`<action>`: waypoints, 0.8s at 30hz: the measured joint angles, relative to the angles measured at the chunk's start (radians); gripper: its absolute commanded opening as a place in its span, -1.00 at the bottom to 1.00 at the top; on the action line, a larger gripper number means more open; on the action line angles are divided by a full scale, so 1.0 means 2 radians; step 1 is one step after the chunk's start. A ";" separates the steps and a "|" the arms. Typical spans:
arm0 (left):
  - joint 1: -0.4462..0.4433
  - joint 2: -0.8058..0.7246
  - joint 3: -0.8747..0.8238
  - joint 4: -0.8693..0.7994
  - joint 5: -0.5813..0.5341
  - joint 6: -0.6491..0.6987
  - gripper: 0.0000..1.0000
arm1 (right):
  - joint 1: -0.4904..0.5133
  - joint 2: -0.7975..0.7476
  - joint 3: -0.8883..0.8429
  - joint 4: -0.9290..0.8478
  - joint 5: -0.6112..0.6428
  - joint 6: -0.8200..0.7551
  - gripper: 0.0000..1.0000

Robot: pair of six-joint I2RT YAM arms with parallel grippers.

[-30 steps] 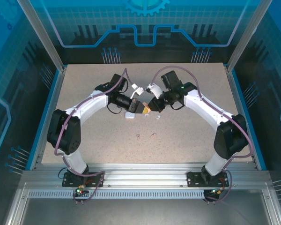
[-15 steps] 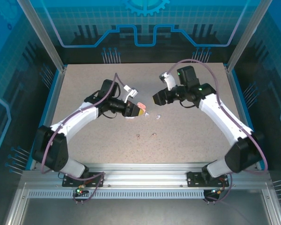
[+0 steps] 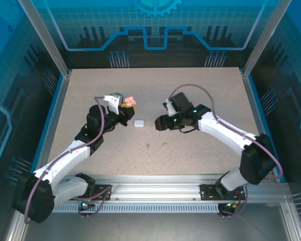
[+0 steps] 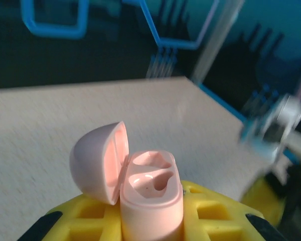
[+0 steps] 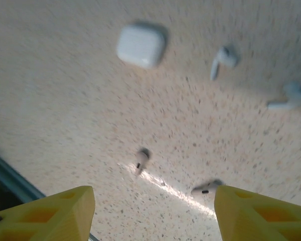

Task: Insert wireless bluetooth earbuds into charging case

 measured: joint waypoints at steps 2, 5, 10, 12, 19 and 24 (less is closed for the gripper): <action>0.000 -0.015 0.000 0.022 -0.029 0.002 -1.00 | 0.024 0.033 0.005 -0.009 0.024 0.028 0.24; 0.000 -0.033 0.001 0.046 -0.060 0.008 -1.00 | 0.055 0.082 0.019 -0.024 0.054 0.062 0.19; 0.000 -0.037 0.015 0.055 -0.081 0.027 -1.00 | 0.090 0.142 0.057 -0.045 0.087 0.111 0.17; 0.000 -0.037 0.022 0.056 -0.084 0.032 -1.00 | 0.101 0.157 0.072 -0.051 0.096 0.127 0.14; 0.000 -0.037 0.026 0.057 -0.089 0.043 -1.00 | 0.131 0.203 0.123 -0.074 0.118 0.173 0.01; 0.000 -0.038 0.026 0.057 -0.091 0.043 -1.00 | 0.140 0.234 0.151 -0.091 0.127 0.190 -0.06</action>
